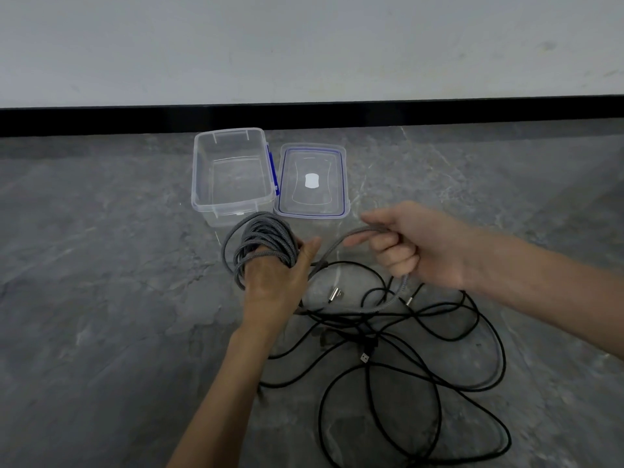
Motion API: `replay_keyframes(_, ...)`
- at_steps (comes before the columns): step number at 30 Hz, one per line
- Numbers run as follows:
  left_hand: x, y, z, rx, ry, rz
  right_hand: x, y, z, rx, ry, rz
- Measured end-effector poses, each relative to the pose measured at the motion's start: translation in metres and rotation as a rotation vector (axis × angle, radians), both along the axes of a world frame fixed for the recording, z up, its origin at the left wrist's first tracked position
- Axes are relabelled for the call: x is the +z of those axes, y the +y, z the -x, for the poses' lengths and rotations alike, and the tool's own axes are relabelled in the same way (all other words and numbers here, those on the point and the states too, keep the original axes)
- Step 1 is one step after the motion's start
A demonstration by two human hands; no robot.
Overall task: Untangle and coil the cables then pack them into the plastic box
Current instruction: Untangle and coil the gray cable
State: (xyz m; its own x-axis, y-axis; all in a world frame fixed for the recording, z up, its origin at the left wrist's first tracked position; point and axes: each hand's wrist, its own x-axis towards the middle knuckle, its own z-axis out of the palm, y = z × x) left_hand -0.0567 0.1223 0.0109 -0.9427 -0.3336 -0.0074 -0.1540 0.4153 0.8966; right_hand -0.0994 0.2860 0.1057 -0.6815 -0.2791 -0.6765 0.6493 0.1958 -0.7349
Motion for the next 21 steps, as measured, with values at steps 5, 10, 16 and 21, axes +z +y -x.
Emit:
replay_keyframes(5,-0.009,-0.009,-0.002,0.014,-0.128,-0.105,0.015,-0.006,-0.019,0.428,0.495,-0.33)
replay_keyframes(10,-0.002,0.001,-0.004,-0.166,-0.164,-0.195,0.028,-0.007,-0.013,0.636,0.905,-0.338)
replay_keyframes(16,0.008,0.01,-0.011,-0.458,-0.166,-0.605,0.028,0.008,0.012,0.566,1.123,-0.26)
replay_keyframes(21,0.012,0.015,-0.016,-0.588,-0.076,-0.664,0.012,0.017,0.031,0.5,1.15,-0.236)
